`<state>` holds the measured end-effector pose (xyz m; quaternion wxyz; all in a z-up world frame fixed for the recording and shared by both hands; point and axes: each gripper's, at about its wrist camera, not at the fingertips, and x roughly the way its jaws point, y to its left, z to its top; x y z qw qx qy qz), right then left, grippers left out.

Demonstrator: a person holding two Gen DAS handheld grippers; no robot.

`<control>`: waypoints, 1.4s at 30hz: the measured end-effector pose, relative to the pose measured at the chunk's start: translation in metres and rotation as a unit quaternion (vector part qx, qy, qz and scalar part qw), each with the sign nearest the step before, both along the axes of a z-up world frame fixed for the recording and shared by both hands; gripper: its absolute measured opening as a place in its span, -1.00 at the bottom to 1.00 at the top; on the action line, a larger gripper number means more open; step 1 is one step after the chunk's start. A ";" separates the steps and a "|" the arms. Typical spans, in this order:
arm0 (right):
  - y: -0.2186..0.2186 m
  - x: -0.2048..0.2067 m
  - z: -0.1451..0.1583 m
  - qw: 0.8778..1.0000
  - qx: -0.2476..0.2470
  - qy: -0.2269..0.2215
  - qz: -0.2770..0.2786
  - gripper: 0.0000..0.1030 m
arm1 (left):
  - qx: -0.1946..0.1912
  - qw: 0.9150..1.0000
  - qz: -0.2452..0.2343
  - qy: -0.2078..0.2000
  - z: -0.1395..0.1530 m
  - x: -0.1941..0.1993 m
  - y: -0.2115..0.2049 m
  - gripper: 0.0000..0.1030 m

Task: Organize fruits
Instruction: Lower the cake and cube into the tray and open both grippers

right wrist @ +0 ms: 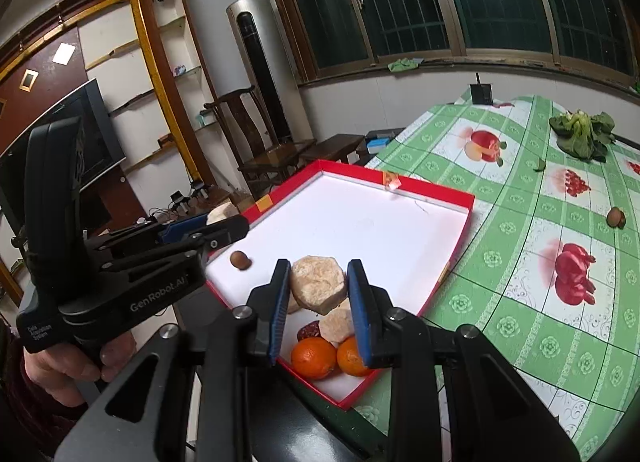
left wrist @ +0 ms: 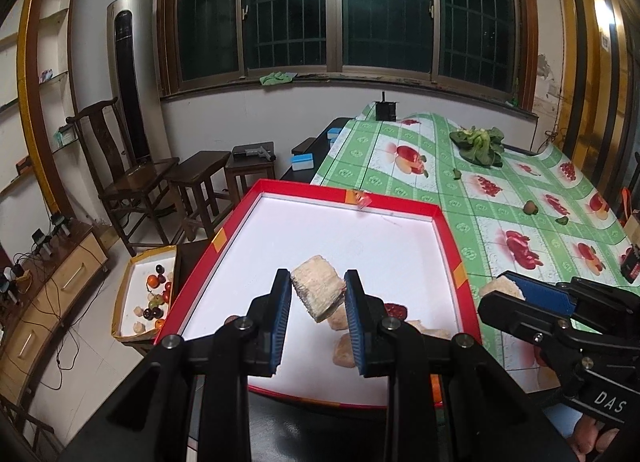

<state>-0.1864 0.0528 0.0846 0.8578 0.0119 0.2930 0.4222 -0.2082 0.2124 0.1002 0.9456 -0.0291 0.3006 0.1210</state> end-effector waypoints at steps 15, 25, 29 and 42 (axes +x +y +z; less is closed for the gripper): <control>0.007 0.004 -0.020 0.999 -0.013 0.030 0.006 -0.40 | 0.006 1.000 -0.001 0.019 -0.012 0.006 0.003 -0.50; 0.010 0.004 -0.026 0.999 -0.018 0.039 0.009 -0.39 | 0.005 1.000 -0.003 0.029 -0.018 0.009 0.003 -0.50; 0.013 0.005 -0.030 0.999 -0.022 0.045 0.010 -0.39 | 0.004 0.999 -0.003 0.033 -0.021 0.011 0.003 -0.50; 0.016 0.010 -0.038 0.998 -0.028 0.057 0.011 -0.39 | 0.001 0.999 -0.005 0.049 -0.033 0.017 0.005 -0.50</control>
